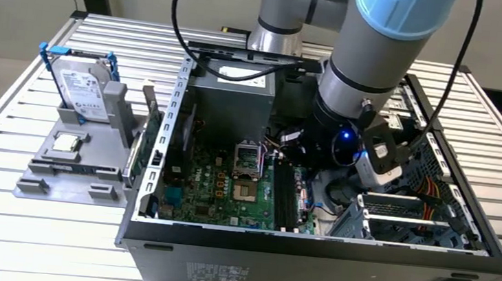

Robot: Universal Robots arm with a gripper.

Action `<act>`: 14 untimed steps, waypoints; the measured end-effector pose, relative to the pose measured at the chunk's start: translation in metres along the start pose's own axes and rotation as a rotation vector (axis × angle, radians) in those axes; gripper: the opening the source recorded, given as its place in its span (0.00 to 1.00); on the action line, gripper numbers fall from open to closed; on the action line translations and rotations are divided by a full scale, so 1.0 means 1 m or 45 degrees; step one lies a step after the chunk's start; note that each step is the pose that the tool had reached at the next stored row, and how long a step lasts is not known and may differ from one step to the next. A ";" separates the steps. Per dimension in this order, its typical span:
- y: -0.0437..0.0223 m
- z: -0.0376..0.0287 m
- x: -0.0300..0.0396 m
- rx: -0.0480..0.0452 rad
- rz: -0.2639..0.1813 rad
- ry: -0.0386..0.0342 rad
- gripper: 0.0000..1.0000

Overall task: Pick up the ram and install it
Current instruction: 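Insert the ram into the slot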

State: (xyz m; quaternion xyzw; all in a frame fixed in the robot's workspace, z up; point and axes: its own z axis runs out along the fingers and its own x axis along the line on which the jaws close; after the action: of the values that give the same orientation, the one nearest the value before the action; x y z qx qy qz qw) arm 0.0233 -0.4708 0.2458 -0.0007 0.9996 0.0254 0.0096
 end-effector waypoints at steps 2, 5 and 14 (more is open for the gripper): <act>-0.0005 0.0013 0.0010 0.001 0.000 0.0001 0.00; -0.0011 0.0033 0.0022 0.003 0.000 0.0005 0.00; -0.0029 0.0093 0.0047 0.011 0.000 0.0015 0.00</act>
State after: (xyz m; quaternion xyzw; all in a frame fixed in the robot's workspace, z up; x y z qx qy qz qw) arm 0.0188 -0.4732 0.2363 -0.0005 0.9997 0.0211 0.0090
